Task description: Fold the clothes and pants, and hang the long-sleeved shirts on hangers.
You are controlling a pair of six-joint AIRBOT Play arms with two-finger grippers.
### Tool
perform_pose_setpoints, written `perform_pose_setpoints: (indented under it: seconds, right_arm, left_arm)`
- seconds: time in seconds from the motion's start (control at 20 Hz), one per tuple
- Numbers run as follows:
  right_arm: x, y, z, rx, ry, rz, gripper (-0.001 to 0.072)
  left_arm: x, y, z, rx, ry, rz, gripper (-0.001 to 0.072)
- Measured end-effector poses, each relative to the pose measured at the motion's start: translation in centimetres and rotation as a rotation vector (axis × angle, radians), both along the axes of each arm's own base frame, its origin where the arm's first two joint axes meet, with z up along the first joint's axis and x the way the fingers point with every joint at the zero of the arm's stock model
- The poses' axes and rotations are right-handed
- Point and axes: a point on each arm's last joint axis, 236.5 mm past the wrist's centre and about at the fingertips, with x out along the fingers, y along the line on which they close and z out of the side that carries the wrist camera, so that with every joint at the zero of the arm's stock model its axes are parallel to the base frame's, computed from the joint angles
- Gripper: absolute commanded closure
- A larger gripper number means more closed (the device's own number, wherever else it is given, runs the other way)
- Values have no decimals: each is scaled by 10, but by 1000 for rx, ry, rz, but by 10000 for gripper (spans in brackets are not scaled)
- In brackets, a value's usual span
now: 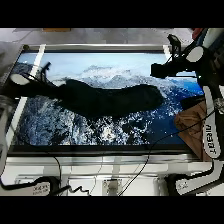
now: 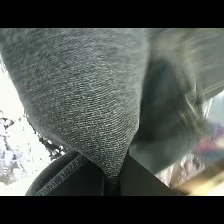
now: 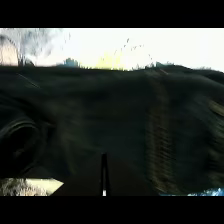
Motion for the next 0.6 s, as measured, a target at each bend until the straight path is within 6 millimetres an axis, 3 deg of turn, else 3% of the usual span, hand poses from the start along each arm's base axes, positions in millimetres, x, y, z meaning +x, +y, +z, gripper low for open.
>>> perform_pose_setpoints:
  seconds: [0.15,0.25,0.4,0.6]
  right_arm:
    - [-5,30,-33,25,65,48,681]
    - [-4,66,-53,47,76,91,683]
    - [-2,138,-82,93,65,143,684]
    - [-15,240,-122,155,44,168,684]
  left_arm:
    - [-7,6,47,24,-90,42,683]
    - [-10,9,61,28,-106,74,682]
    - [-11,10,72,4,-100,120,682]
    - [-9,12,78,-9,-107,157,681]
